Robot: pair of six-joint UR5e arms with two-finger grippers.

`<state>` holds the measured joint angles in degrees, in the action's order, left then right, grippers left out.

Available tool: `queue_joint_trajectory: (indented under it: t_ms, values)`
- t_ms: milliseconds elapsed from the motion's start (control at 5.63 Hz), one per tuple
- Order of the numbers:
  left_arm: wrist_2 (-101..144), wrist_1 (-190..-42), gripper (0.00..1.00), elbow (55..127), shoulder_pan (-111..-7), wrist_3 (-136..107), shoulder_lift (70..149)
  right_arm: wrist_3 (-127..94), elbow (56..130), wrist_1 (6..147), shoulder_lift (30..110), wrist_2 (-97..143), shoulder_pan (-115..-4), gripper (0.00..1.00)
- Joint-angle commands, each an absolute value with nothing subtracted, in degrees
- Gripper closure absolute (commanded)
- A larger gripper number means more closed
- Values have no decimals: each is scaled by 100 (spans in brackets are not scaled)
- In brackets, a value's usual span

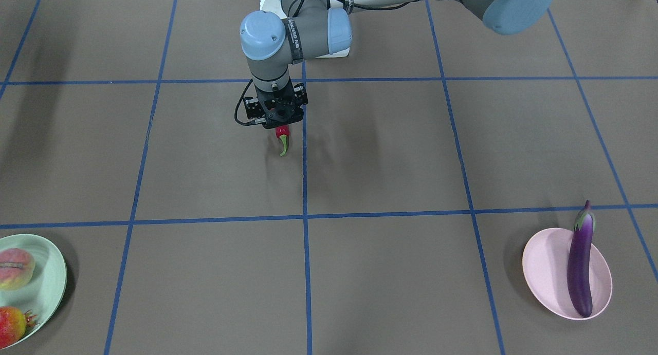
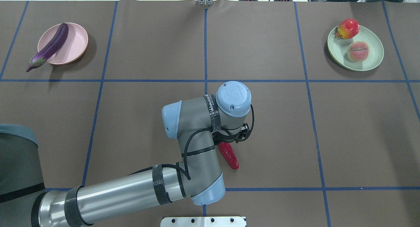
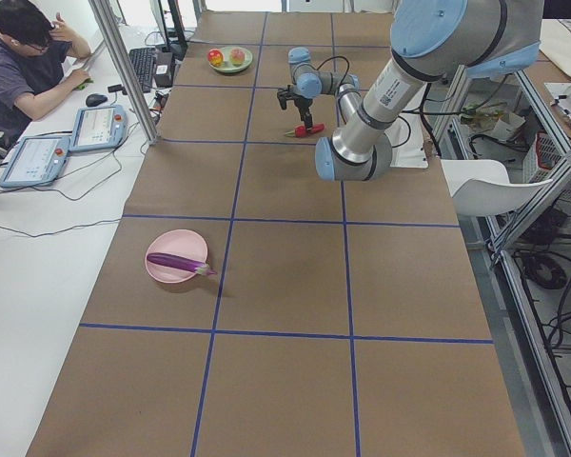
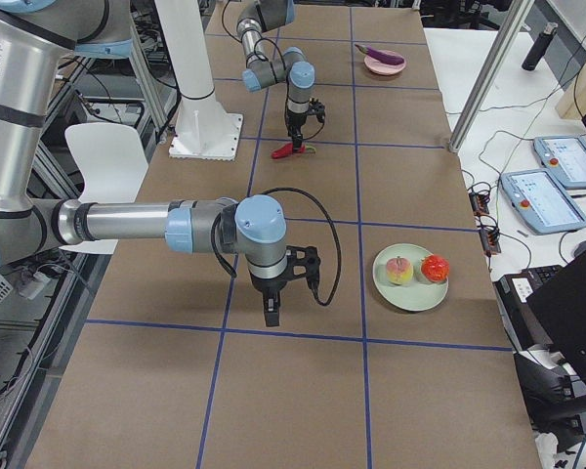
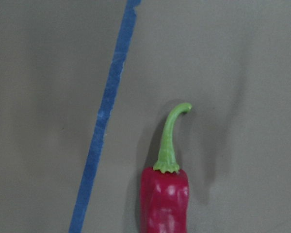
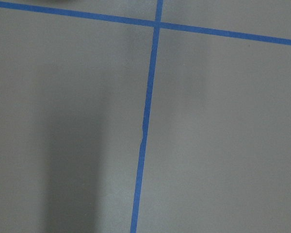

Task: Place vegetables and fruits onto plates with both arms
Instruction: 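Move the left gripper back to the red chili pepper and grasp it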

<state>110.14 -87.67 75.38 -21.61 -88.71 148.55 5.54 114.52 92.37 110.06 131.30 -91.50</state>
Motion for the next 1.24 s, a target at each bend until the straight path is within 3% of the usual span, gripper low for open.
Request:
queue_joint_trajectory:
  t_ms: [0,178,355,533,1065]
  values:
    - [10899,-8858,13,7314,-2162,-8685,14871,562,11452,9237,11021,13122,-9149,0]
    - [10898,-8859,34,7269,-2162,-8614,14906,562,11452,9237,11013,13131,-9149,0]
    - [10907,-8842,81,7286,-2162,-8622,14924,563,11452,9237,11013,13131,-9149,0]
    - [10890,-8798,100,7356,-2206,-8613,14967,563,11452,9237,11004,13131,-9149,0]
    - [11527,-7929,100,7875,-3588,-6296,14933,562,11443,9237,10986,13131,-9149,0]
